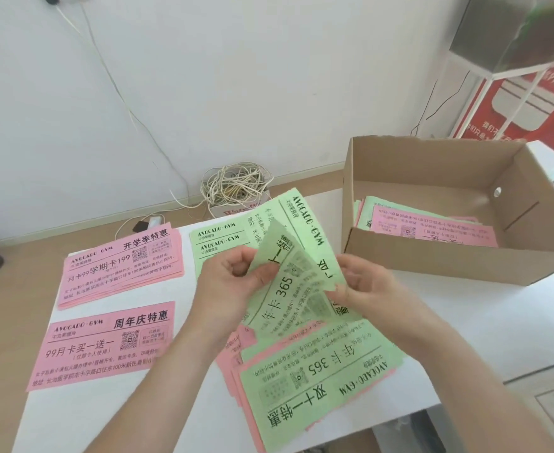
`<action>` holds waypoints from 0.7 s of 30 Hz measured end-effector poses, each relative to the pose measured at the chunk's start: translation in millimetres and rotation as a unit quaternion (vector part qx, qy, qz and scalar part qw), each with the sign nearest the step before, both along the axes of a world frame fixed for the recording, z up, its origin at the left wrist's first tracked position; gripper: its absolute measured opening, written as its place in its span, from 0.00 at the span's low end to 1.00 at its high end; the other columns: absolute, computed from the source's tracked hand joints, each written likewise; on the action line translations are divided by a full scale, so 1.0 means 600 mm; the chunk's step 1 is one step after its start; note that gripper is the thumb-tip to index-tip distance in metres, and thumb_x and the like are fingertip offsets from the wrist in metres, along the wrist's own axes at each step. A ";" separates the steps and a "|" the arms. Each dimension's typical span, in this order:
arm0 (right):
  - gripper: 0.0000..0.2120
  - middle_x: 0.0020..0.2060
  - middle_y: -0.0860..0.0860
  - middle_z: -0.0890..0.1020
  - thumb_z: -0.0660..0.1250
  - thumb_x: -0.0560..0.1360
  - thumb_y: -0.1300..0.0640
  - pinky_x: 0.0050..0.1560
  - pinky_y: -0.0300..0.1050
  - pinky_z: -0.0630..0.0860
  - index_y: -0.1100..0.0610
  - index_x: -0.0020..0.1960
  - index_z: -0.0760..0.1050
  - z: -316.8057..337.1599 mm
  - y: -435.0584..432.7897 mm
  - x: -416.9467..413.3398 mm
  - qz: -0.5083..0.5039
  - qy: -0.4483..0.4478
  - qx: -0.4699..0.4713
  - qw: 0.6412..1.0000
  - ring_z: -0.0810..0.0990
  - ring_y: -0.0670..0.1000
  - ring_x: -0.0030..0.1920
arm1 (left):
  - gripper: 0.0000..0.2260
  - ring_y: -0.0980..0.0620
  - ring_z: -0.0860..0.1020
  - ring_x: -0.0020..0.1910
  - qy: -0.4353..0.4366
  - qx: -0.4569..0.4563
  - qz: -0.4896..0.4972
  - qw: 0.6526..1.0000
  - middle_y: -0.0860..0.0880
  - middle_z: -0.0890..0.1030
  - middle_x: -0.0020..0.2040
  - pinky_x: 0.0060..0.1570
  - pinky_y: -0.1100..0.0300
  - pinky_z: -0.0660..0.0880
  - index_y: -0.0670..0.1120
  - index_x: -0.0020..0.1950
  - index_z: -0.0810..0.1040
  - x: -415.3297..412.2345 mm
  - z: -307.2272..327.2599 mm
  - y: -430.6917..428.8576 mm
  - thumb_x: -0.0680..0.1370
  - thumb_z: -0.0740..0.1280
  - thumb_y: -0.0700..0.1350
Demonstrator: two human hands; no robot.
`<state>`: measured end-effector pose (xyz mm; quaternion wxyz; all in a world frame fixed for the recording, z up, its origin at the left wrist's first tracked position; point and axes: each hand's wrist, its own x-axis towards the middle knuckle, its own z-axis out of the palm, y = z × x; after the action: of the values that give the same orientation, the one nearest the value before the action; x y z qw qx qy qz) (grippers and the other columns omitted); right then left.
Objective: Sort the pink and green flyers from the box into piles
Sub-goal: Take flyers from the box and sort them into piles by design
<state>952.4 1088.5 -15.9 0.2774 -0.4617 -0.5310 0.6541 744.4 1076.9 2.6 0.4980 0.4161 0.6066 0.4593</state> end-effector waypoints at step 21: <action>0.14 0.37 0.33 0.79 0.66 0.78 0.57 0.32 0.36 0.76 0.36 0.53 0.77 0.059 0.112 -0.057 0.142 -0.286 0.216 0.923 0.75 0.44 0.27 | 0.02 0.61 0.75 0.47 0.447 0.116 -0.336 0.821 0.58 0.81 0.44 0.53 0.62 0.70 0.52 0.43 0.84 -0.097 0.052 0.070 0.71 0.75 0.46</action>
<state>918.0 1155.8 19.4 0.1108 -0.4776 -0.7763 0.3963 686.2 1118.8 33.6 0.2432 0.8084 0.5277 0.0940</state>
